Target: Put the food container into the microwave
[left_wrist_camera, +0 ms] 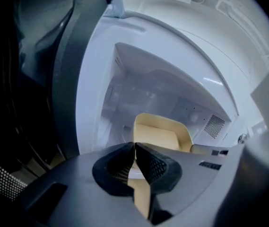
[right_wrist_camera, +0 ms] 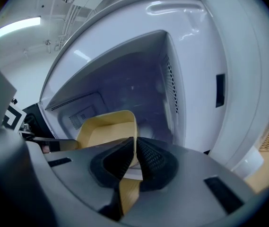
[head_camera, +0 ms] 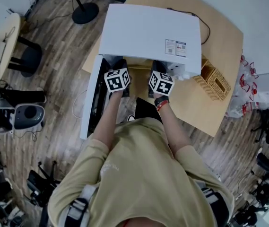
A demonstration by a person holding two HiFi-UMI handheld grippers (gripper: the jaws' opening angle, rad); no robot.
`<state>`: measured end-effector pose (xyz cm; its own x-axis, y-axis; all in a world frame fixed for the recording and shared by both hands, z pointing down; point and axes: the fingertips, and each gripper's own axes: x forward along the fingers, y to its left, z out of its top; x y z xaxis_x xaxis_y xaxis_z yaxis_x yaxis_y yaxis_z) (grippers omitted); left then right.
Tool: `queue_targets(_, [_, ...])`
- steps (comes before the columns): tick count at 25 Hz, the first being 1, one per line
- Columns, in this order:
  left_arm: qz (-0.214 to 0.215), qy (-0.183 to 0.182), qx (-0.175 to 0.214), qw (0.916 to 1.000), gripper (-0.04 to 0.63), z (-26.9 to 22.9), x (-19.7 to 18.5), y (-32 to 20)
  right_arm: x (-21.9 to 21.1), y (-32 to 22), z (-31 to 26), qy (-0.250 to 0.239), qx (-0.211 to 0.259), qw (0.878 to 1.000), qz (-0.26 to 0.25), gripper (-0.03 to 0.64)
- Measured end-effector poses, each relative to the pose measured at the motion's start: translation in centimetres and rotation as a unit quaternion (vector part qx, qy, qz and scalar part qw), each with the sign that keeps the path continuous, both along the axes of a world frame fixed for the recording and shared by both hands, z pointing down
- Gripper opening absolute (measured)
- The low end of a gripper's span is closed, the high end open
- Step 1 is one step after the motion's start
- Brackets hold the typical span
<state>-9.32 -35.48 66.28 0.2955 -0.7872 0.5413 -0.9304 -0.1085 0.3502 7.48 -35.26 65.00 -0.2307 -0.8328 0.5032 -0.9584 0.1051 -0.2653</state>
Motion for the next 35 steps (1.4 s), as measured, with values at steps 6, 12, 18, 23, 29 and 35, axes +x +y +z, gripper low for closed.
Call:
queue_targets(6, [-0.005, -0.002, 0.009, 0.9999, 0.031, 0.4, -0.1, -0.6, -0.1, -0.5, 0.2, 0.002, 0.002, 1.0, -0.002, 0.038])
queue_targets(12, [-0.011, -0.008, 0.023, 0.9996, 0.031, 0.4, 0.2, -2.0, -0.1, -1.1, 0.6, 0.003, 0.002, 1.0, 0.003, 0.038])
queue_targets(18, [-0.001, -0.016, 0.029, 0.9995, 0.031, 0.4, 0.4, -2.4, -0.3, -1.4, 0.7, 0.003, 0.004, 1.0, 0.006, 0.04])
queue_targets(23, [0.009, -0.017, 0.03, 0.9994, 0.042, 0.4, 0.5, -2.4, -0.8, -1.6, 0.7, -0.002, 0.001, 1.0, -0.012, 0.081])
queue_targets(29, [0.038, -0.029, 0.029, 0.9984, 0.174, 0.5, 1.5, -1.7, -1.3, -1.1, 0.6, -0.01, -0.003, 1.0, -0.023, 0.134])
queue_targets(35, [0.046, -0.039, 0.045, 0.9972, 0.19, -0.3, 1.7, -0.9, -1.2, -0.1, 0.1, -0.009, 0.004, 1.0, -0.028, 0.14])
